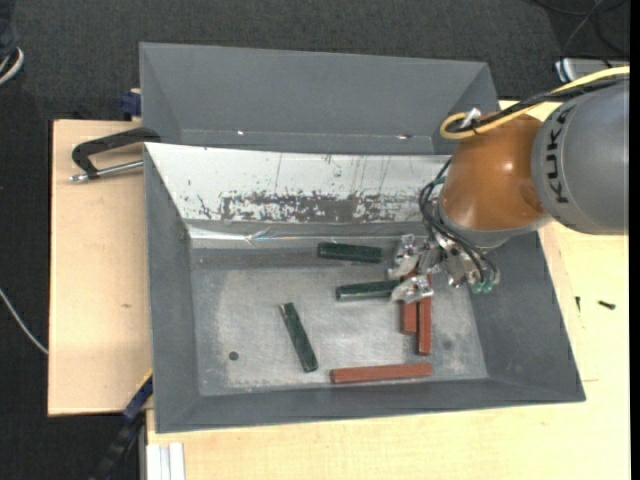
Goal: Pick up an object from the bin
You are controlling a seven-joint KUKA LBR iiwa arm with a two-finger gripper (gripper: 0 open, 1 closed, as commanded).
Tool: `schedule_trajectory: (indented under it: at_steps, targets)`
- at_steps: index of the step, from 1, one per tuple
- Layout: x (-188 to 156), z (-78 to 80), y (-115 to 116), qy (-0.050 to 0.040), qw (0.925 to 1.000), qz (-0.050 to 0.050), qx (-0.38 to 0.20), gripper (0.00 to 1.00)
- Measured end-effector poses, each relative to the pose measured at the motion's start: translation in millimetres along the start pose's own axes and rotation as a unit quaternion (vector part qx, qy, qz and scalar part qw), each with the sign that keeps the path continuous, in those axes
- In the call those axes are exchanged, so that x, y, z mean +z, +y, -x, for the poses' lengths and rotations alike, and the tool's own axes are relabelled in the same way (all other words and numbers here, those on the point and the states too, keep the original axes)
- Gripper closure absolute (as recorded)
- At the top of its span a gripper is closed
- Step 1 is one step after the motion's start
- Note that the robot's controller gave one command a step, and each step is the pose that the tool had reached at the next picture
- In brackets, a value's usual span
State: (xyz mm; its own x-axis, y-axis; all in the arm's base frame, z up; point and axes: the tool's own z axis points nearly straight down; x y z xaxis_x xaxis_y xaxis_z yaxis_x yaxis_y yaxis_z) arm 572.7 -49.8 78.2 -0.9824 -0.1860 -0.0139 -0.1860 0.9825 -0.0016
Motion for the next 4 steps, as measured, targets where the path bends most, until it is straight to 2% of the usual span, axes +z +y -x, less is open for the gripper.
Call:
schedule_trajectory:
  at_steps: [1,2,3,4]
  targets:
    - [0,0.0,0,0.0,1.0,0.0,0.0,1.0]
    - [-23,-1.9,-12,0.0055,0.9925,0.002,-0.122,1.0]
    - [-36,-2.8,-16,0.0033,0.985,0.0,-0.172,1.0]
    - [-27,13.6,-36,0.0024,0.9888,0.001,-0.149,1.0]
